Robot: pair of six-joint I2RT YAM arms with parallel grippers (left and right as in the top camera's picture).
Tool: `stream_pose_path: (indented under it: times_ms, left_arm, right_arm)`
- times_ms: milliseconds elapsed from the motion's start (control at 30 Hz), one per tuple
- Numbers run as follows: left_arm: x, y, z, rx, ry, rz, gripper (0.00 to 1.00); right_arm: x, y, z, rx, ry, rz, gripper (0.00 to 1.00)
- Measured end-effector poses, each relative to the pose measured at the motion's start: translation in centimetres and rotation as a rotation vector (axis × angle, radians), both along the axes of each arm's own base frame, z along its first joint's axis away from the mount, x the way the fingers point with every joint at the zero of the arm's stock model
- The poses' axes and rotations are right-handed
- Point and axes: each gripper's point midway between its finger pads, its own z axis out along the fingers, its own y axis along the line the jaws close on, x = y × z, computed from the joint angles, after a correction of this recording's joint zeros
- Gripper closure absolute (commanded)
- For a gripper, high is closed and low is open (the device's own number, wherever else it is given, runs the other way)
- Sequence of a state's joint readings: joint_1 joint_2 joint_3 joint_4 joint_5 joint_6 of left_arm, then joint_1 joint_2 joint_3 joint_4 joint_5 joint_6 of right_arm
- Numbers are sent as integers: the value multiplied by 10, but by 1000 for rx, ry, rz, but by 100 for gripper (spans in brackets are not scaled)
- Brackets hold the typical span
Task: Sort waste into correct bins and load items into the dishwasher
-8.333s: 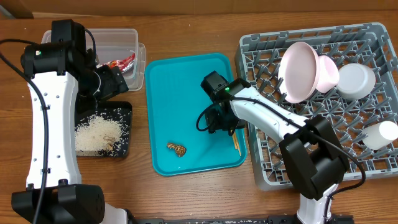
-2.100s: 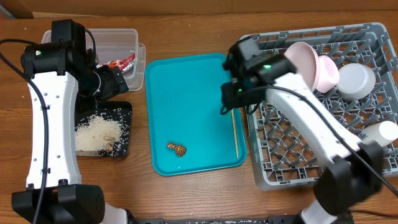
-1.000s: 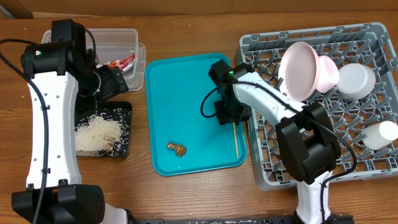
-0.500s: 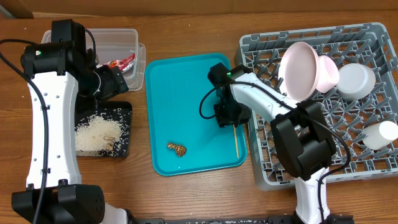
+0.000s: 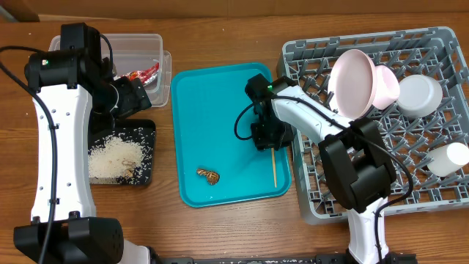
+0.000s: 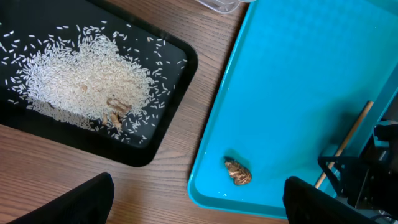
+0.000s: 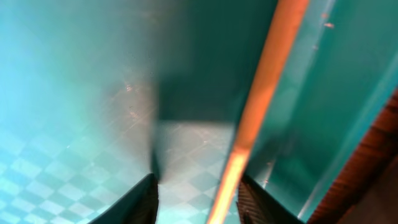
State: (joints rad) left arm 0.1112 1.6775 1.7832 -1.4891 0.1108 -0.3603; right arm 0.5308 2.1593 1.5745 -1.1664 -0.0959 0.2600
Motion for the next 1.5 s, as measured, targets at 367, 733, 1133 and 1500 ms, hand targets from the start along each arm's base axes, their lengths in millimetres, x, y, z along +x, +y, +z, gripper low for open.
stream_pose_path:
  times_ms: [367,733,1133,1500]
  left_arm:
    - [0,0,0,0,0,0,11]
    - [0,0,0,0,0,0,11]
    - [0,0,0,0,0,0,8]
    - [0,0,0,0,0,0,8]
  right_arm:
    - [-6,11,0,26,11,12,86]
    - [-6,12,1,30,12,15,96]
    - [-16,12,20,35,67,30,96]
    - [18,-13,203,160,-358,71,96]
